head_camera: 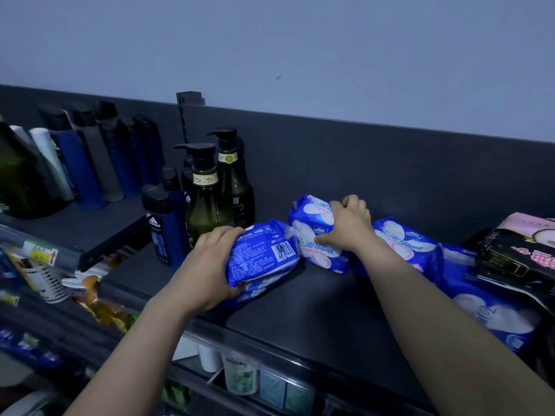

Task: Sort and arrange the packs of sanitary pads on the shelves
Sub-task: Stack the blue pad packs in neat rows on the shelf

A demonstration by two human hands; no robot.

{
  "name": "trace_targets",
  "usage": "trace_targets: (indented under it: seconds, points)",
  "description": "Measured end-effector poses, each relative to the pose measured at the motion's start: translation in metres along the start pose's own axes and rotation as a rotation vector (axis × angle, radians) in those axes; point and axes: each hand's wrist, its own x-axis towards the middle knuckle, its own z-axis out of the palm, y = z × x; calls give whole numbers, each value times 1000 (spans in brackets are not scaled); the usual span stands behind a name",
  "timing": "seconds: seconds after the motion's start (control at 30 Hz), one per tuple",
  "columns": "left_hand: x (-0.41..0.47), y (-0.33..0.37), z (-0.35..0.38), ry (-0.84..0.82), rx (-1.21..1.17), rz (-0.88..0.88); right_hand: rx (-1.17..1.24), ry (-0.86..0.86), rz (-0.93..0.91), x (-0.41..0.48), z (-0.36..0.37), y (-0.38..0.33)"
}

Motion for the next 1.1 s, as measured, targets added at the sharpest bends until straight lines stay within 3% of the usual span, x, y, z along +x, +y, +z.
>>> trace_targets:
  seconds: [0.17, 0.3, 0.4, 0.53, 0.67, 0.77, 0.9, 1.0, 1.1]
  points:
    - [-11, -2, -3, -112, -223, -122, -33, 34, -2, -3, 2, -6]
    - [-12, 1, 0, 12, -385, -135, 225, 164, 5, -13, -16, -14]
    - [-13, 6, 0, 86, -382, -124, 228, 204, -28, -25, -35, -20]
    - [-17, 17, -1, 44, -493, -123, 196, 237, -46, -45, -56, -18]
    - [-18, 21, 7, 70, -526, -167, 332, 245, -30, -66, -68, -12]
    - [-16, 27, 6, -57, -372, -307, 388, 262, -28, -78, -75, -12]
    - [-13, 27, 1, -245, -574, -587, 281, 246, -21, -91, -78, -13]
    - [-14, 24, 1, -345, -675, -622, 245, 236, -2, -100, -77, -13]
    - [-15, 23, 2, -339, -758, -629, 232, 243, 22, -109, -79, -10]
